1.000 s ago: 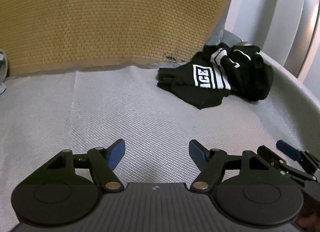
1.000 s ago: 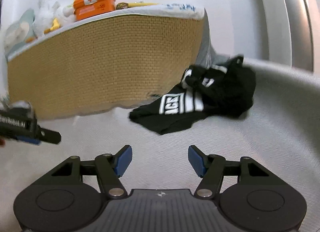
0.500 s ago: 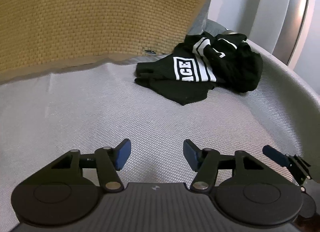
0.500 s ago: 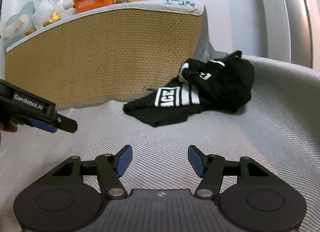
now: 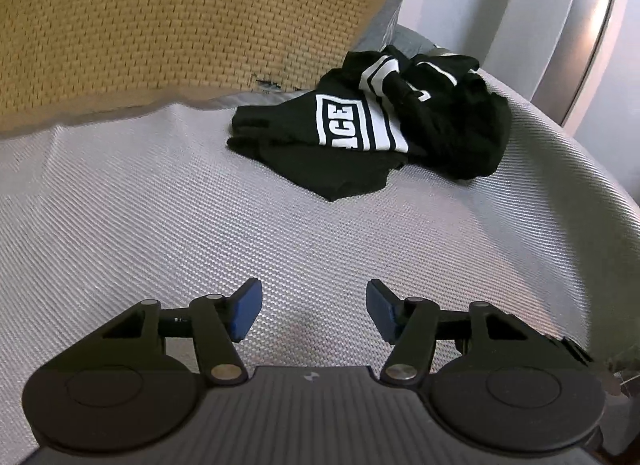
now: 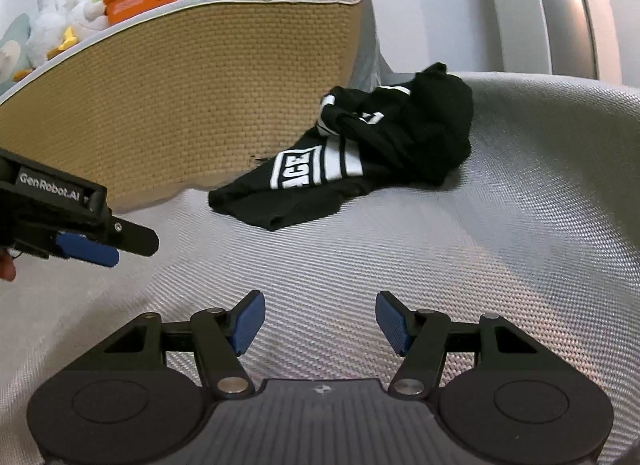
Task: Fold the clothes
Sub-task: 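Lower the left tool onto the shirt hem and close its fingers, then hold the shirt hem with the left tool while the right tool moves alongside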
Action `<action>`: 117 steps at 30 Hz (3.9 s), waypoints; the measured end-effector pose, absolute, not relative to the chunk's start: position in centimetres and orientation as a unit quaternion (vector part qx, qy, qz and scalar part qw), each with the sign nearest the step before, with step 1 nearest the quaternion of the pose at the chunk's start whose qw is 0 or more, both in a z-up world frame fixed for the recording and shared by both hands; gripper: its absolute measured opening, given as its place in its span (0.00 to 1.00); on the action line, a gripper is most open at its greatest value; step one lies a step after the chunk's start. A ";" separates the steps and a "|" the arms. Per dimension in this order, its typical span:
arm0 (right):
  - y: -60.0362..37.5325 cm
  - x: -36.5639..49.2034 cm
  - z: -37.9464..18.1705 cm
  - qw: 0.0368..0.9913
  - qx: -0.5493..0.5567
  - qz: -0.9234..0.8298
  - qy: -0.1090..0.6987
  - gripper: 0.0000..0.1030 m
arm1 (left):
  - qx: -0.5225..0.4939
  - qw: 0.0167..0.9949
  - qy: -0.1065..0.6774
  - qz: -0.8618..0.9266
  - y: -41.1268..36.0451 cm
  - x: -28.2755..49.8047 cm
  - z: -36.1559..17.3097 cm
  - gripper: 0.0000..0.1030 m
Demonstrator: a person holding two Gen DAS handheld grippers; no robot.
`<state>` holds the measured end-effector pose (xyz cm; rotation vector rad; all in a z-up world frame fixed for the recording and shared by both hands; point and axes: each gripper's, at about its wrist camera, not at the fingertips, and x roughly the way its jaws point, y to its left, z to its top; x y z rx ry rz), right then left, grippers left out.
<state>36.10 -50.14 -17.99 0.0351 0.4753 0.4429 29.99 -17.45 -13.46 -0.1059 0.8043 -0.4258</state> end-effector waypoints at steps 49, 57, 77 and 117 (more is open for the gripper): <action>-52.4 37.4 -19.3 0.951 0.094 0.191 0.223 0.63 | -0.051 0.902 0.393 -0.172 -28.0 44.5 -16.3 0.32; -52.7 37.6 -19.5 0.950 0.104 0.183 0.229 0.63 | -0.020 0.895 0.412 -0.167 -29.4 45.7 -17.5 0.25; -52.5 37.4 -19.9 0.951 0.104 0.181 0.229 0.63 | -0.046 0.911 0.386 -0.141 -29.3 46.2 -17.8 0.12; -51.7 38.4 -20.2 0.958 0.043 0.179 0.221 0.64 | 0.006 0.924 0.375 -0.067 -21.3 44.5 -18.3 0.02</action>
